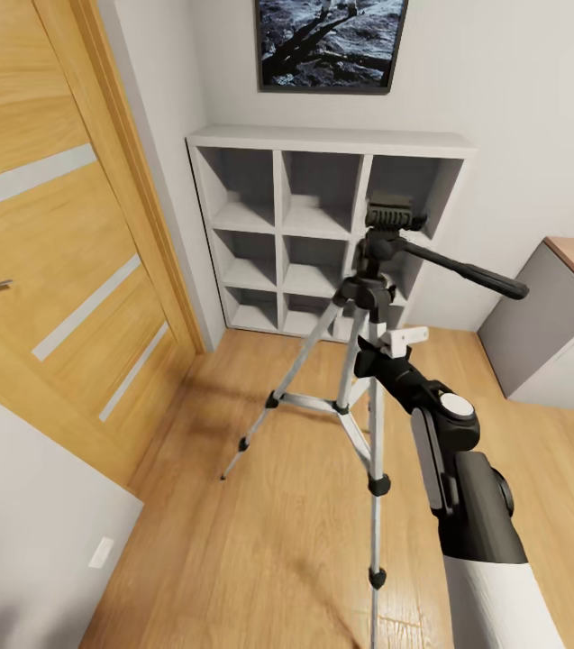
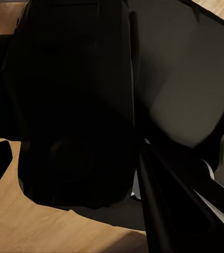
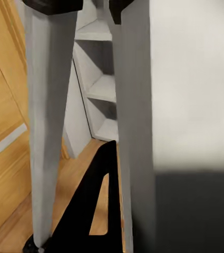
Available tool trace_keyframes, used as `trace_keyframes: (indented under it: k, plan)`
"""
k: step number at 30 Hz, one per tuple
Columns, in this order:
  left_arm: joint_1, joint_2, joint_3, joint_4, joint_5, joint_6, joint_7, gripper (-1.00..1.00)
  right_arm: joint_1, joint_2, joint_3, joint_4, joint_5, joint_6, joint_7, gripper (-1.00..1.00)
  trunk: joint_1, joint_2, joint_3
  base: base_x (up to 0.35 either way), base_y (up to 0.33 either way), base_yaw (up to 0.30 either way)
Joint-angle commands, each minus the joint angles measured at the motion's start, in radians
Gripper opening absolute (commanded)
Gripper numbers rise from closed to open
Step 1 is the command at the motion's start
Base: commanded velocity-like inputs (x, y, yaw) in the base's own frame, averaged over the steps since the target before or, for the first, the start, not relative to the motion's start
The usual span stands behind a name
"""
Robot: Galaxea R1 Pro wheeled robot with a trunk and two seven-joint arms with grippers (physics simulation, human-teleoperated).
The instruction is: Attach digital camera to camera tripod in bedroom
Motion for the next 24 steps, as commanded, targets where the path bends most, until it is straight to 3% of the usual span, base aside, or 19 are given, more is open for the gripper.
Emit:
trace_keyframes:
  k: [1, 14, 24]
  plan:
    - [0.000, 0.000, -0.008, 0.000, 0.008, 0.000, -0.005, -1.00, -0.001, -0.002, -0.003, -0.002, -0.005, 0.006, 0.011, -1.00, 0.000, -0.002, -0.001, 0.000, 0.000, 0.000]
    - [-0.001, 0.000, -0.008, 0.000, 0.008, 0.000, -0.005, -1.00, -0.001, -0.015, -0.002, -0.003, -0.005, -0.037, 0.010, -1.00, 0.000, -0.002, -0.001, 0.000, 0.000, 0.000]
    - [0.000, 0.000, -0.008, 0.000, 0.008, 0.000, -0.005, -1.00, -0.001, -0.019, -0.005, -0.003, -0.004, -0.153, 0.005, -1.00, 0.000, -0.002, -0.001, 0.000, 0.000, 0.000]
